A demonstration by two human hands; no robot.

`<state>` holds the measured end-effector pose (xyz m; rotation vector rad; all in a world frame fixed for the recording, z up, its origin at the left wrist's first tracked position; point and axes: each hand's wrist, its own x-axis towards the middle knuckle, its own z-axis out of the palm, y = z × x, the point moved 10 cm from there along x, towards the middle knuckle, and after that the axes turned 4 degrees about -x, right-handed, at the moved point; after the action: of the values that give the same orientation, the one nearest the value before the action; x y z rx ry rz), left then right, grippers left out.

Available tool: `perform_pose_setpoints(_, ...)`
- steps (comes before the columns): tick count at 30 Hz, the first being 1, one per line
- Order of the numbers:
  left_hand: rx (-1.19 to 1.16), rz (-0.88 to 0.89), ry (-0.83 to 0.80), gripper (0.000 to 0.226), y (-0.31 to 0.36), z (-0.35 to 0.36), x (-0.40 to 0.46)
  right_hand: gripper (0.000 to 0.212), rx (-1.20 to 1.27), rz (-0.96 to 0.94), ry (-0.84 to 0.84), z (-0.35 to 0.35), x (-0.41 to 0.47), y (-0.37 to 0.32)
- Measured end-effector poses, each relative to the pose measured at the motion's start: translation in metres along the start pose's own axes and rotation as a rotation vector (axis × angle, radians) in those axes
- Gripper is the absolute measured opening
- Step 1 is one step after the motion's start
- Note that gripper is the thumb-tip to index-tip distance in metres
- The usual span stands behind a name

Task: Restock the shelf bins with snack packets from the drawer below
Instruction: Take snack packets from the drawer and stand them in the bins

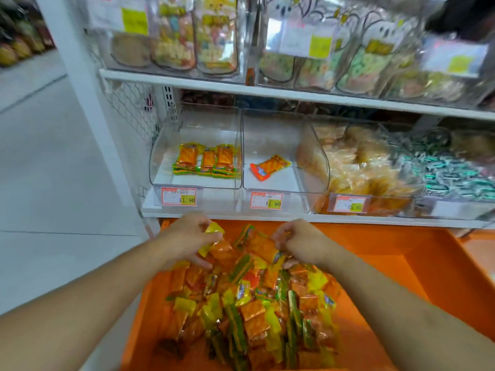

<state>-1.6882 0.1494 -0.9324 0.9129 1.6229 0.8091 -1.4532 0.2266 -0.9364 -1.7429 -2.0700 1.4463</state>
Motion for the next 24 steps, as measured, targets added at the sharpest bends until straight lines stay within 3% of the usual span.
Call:
perform_pose_setpoints(4, -0.033, 0.079, -0.114, 0.018, 0.042, -0.010, -0.036, 0.020, 0.131, -0.096, 0.060, -0.044, -0.061, -0.037)
perform_pose_setpoints(9, -0.156, 0.090, -0.062, 0.012, 0.052, -0.021, -0.051, 0.025, 0.212, -0.216, 0.039, -0.055, -0.100, -0.064)
perform_pose_setpoints(14, -0.304, 0.099, -0.033, 0.017, 0.062, -0.017, -0.050, 0.030, 0.126, -0.306, 0.093, -0.054, -0.095, -0.078)
perform_pose_setpoints(19, -0.515, 0.100, -0.043, 0.025, 0.071, -0.014, -0.045, 0.005, 0.154, -0.300, 0.133, -0.052, -0.075, -0.082)
perform_pose_setpoints(24, -0.669, 0.106, -0.130, 0.034, 0.084, -0.004, -0.051, 0.008, 0.216, -0.313, 0.208, -0.046, -0.057, -0.085)
